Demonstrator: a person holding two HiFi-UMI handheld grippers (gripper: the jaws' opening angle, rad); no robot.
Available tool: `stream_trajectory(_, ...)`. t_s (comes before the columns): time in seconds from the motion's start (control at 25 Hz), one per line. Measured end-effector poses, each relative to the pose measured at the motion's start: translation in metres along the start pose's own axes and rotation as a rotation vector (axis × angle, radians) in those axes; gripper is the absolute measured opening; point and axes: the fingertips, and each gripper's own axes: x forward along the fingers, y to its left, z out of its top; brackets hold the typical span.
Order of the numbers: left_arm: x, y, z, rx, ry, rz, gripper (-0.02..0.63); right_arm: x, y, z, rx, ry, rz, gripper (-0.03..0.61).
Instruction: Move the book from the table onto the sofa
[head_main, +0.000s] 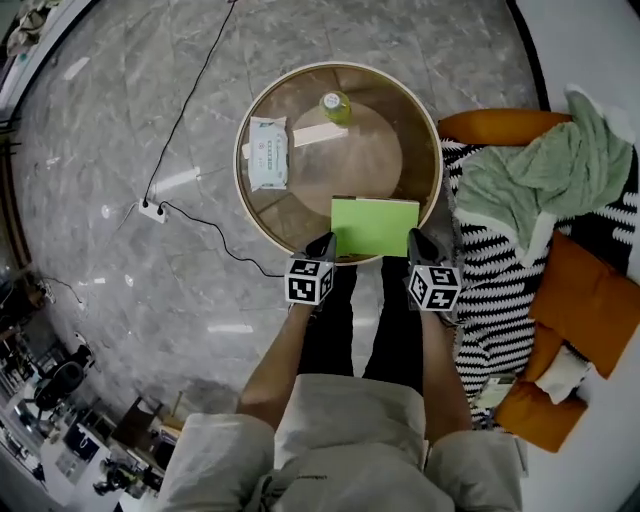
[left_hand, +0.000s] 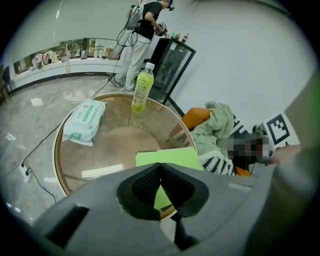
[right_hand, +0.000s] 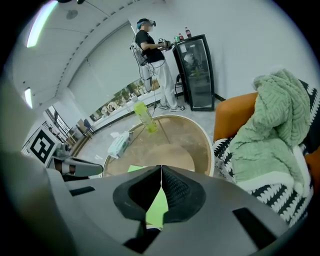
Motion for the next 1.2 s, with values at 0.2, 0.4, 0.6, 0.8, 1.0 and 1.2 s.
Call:
stream_trajectory(0.2,0.022,0.026,-0.006,-0.01,0.012,-0.047,0.009,0.034,0.014,-0.021,0.013,0.029,0.017,0.008)
stream_trajectory(0.4,0.051,0.04,-0.008,-0.036,0.008,-0.061,0.011,0.058,0.008,-0.043,-0.005,0.055,-0.012,0.008)
stream_trajectory(0.6,0.068,0.044,-0.014,-0.012,0.016,-0.069,0.022,0.062,-0.013,-0.057,0.031,0.049,-0.07,0.024)
stream_trajectory(0.8,0.077,0.049,-0.022,-0.019,0.03,-0.056,0.177,0.06,-0.033,-0.07,0.041,0.068,-0.139,0.171)
stream_trajectory(1.0,0.089,0.048,-0.032,-0.005,0.067,-0.073,0.22,0.064,-0.041,-0.082,0.126,0.091,-0.15,0.241)
stream_trajectory(1.2,0.1,0.042,-0.041,0.02,0.117,-0.106,0.225,0.073,-0.041,-0.101,0.157,0.144,-0.13,0.252)
